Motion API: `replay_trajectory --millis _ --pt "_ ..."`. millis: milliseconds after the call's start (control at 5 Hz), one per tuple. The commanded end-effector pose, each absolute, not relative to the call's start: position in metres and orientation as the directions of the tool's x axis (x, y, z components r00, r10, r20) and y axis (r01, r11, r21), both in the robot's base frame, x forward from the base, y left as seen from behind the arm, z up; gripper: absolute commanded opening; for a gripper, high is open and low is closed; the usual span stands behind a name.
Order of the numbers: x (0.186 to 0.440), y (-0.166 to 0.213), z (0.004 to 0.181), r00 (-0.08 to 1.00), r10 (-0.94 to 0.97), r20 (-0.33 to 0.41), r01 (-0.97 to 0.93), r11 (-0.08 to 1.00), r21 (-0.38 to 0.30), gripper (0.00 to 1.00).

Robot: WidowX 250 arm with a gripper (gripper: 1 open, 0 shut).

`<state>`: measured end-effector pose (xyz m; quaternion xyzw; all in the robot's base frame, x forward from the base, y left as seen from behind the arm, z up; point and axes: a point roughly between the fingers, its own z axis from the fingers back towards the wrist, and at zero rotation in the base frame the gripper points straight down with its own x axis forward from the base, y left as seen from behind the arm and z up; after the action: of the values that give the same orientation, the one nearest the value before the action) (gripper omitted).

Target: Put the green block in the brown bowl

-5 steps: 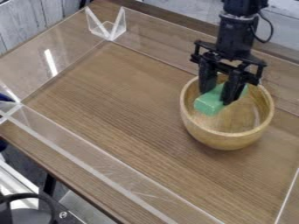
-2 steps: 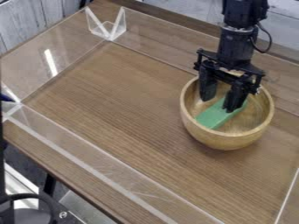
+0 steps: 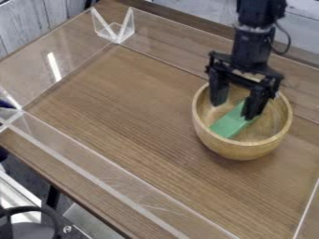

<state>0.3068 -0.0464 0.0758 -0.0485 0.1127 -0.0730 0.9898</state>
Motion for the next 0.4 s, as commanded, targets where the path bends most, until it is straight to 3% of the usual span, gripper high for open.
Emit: replay_trajectory --millis 0,200 --pt "0.301 -0.045 0.13 0.99 -0.123 -0.072 0.117 0.989 -0.085 1.0" --pt "0.303 -0.027 0.158 0.996 -0.085 -0.03 0.085 0.996 -0.001 1.0"
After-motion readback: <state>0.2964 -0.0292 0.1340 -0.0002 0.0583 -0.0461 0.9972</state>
